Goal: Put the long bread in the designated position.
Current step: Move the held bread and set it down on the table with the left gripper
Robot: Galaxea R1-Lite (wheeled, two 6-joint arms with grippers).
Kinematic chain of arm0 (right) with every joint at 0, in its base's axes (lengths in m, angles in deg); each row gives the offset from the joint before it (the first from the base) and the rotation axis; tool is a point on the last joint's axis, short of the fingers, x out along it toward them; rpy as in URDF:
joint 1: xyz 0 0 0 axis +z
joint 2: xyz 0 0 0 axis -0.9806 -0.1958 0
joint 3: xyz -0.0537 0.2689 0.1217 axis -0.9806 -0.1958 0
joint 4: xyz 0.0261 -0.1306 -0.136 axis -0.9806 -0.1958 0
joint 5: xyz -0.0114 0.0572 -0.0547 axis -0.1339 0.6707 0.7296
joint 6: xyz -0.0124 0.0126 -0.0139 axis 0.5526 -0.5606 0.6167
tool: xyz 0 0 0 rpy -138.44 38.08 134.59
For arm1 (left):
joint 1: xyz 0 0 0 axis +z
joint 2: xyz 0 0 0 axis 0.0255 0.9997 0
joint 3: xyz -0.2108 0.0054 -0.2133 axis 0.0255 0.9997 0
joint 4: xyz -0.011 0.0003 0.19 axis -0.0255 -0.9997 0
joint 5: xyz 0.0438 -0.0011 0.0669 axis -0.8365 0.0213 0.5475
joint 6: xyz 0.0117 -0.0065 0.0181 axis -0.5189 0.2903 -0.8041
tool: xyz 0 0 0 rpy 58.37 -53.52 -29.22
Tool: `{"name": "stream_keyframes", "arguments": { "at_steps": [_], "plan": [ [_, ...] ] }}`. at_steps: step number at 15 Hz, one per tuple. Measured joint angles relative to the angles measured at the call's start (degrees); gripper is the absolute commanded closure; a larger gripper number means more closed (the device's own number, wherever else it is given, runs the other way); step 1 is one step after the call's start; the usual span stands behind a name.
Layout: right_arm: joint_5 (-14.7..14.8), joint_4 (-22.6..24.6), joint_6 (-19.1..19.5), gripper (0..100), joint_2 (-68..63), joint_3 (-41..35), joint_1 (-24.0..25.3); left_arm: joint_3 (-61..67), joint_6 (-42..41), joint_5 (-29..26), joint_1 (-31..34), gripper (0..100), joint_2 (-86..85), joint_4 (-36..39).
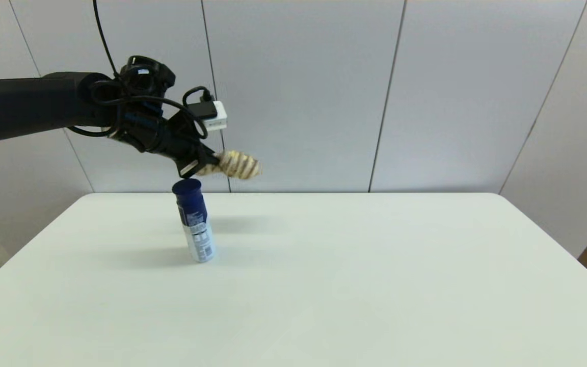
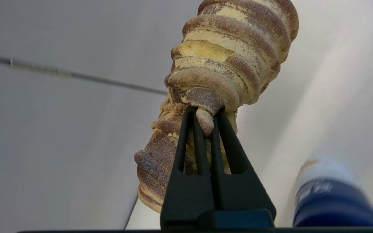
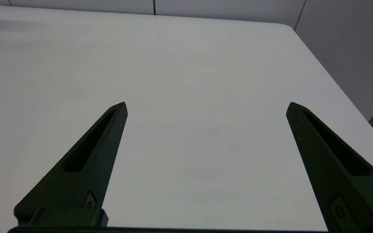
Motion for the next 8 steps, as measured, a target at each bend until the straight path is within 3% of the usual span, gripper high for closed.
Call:
{"name": "stream_keyframes", "arguments": {
  "at_steps": [8],
  "plan": [
    [0.0,0.0,0.0,0,0.0,0.0,0.0,0.0,-0.9,-0.9,3.3,100,0.4,-1.3]
  ]
}}
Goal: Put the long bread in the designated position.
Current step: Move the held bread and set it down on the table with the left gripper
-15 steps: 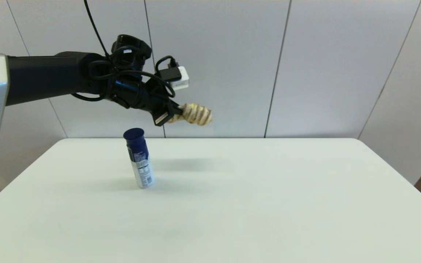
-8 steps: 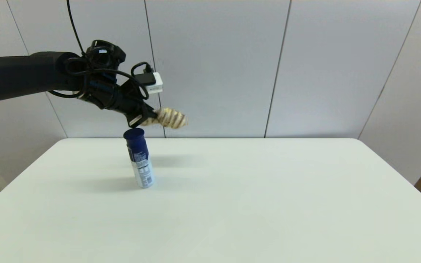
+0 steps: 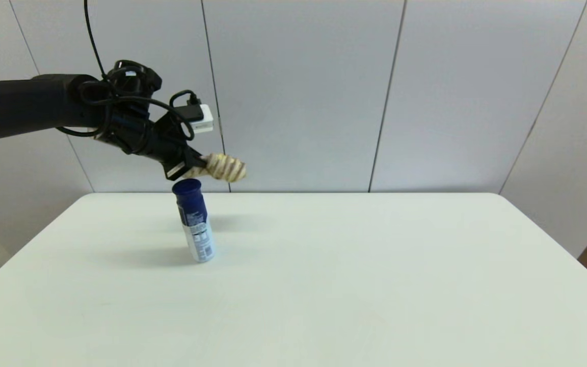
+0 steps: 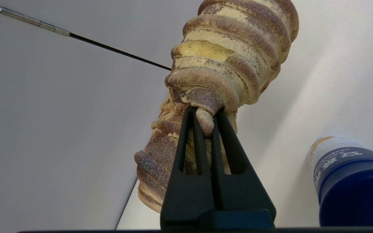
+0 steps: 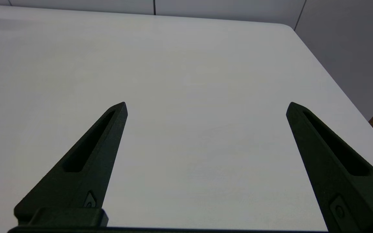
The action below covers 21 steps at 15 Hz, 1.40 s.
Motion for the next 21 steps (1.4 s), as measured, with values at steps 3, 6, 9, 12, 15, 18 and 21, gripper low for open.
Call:
{"name": "stream_keyframes", "arguments": {
  "at_steps": [3,6,9,12,15,18,21],
  "plan": [
    [0.0,0.0,0.0,0,0.0,0.0,0.0,0.0,0.0,-0.1,0.7,100,0.2,0.1],
    [0.0,0.0,0.0,0,0.0,0.0,0.0,0.0,-0.1,-0.9,1.8,100,0.5,0.1],
    [0.0,0.0,0.0,0,0.0,0.0,0.0,0.0,-1.4,-2.7,3.3,100,1.3,0.2],
    [0.0,0.0,0.0,0,0.0,0.0,0.0,0.0,-1.5,-3.8,4.2,100,2.7,0.2],
    [0.0,0.0,0.0,0,0.0,0.0,0.0,0.0,-1.5,-4.2,4.3,100,4.5,-0.2],
    [0.0,0.0,0.0,0,0.0,0.0,0.0,0.0,-1.4,-4.3,4.3,100,6.3,-1.2],
    [0.0,0.0,0.0,0,0.0,0.0,0.0,-0.1,-1.4,-4.9,4.5,100,7.8,-1.1]
  ]
}}
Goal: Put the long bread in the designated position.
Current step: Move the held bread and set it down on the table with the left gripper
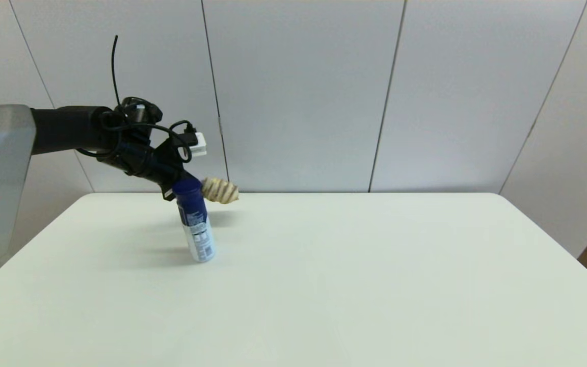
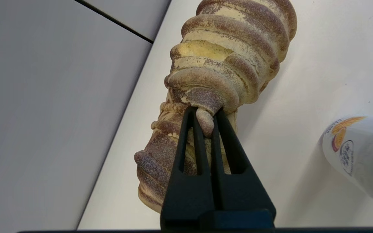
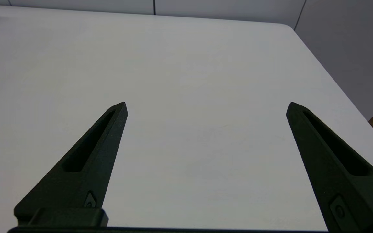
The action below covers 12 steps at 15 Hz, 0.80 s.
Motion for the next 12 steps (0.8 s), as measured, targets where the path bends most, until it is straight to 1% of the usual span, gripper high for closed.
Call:
{"name": "stream_keyframes", "arguments": {
  "at_steps": [10,12],
  "plan": [
    [0.0,0.0,0.0,0,0.0,0.0,0.0,0.0,0.0,-0.3,0.9,100,1.1,0.0],
    [0.0,0.0,0.0,0,0.0,0.0,0.0,0.0,0.0,-1.1,0.9,100,1.1,-0.1]
  ]
}}
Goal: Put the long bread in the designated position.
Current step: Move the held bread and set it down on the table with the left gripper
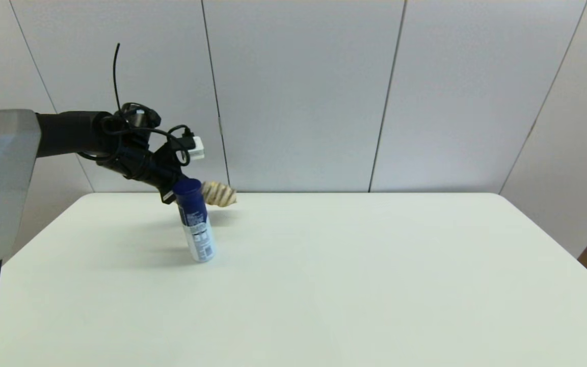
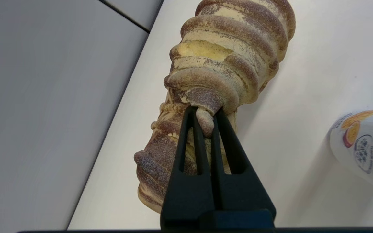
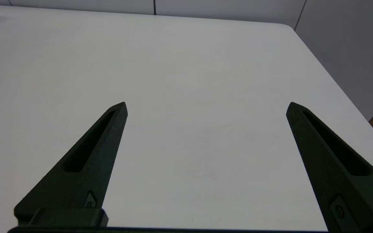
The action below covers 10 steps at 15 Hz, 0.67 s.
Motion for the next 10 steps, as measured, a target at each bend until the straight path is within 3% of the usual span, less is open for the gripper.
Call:
{"name": "stream_keyframes", "arguments": {
  "at_steps": [10],
  "plan": [
    [0.0,0.0,0.0,0,0.0,0.0,0.0,0.1,-0.1,-1.0,-0.2,100,0.2,0.0]
  ]
}}
